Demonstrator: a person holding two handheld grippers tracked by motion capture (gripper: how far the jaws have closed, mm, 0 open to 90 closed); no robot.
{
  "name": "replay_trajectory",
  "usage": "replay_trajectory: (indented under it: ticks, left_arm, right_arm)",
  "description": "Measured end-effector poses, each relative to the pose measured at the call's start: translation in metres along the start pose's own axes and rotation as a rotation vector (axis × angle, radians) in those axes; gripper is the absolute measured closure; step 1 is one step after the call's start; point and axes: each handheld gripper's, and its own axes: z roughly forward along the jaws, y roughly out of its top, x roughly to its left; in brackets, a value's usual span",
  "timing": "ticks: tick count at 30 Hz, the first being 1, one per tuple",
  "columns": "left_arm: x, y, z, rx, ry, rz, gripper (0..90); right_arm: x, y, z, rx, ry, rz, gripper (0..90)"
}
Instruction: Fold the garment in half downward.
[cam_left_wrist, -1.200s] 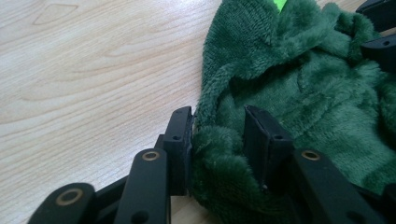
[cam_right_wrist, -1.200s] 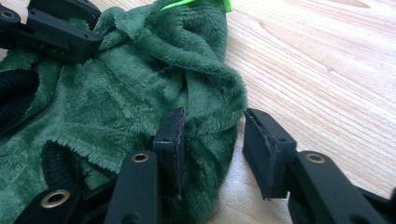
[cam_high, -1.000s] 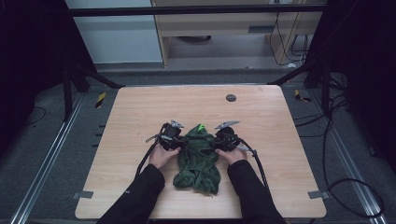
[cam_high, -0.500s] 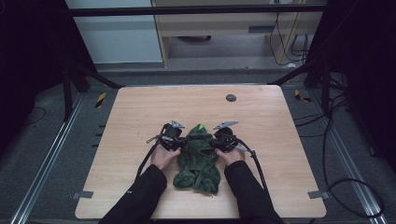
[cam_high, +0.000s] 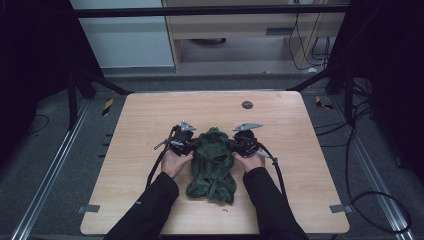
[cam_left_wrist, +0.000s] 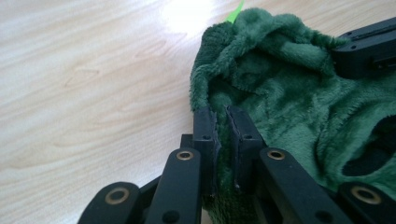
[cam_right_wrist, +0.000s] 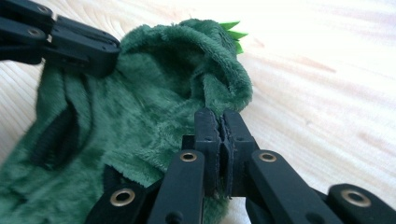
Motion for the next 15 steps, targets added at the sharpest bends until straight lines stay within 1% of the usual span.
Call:
replay_trajectory:
  ticks: [1, 3, 5, 9, 11, 15]
  left_arm:
    - [-0.001, 0.003, -0.002, -0.018, 0.001, -0.005, 82.9]
    - [-0.001, 0.005, -0.003, -0.024, 0.002, -0.004, 82.9]
    - [-0.001, 0.010, -0.007, -0.043, 0.000, -0.009, 82.9]
    - [-0.003, 0.015, -0.011, -0.050, 0.003, 0.006, 82.9]
    - [-0.003, 0.017, -0.012, -0.054, 0.002, 0.005, 82.9]
    - [-0.002, 0.020, -0.014, -0.068, -0.003, -0.003, 82.8]
  right_arm:
    - [-0.001, 0.004, -0.004, -0.023, 0.004, 0.004, 86.7]
    - [-0.003, 0.007, -0.007, -0.037, 0.002, 0.008, 86.6]
    - [-0.003, 0.009, -0.009, -0.043, 0.000, 0.012, 86.7]
    - [-0.004, 0.013, -0.011, -0.057, 0.002, 0.002, 86.6]
    - [-0.003, 0.015, -0.011, -0.069, 0.005, -0.003, 86.6]
    - [-0.003, 0.018, -0.010, -0.086, 0.017, 0.004, 86.6]
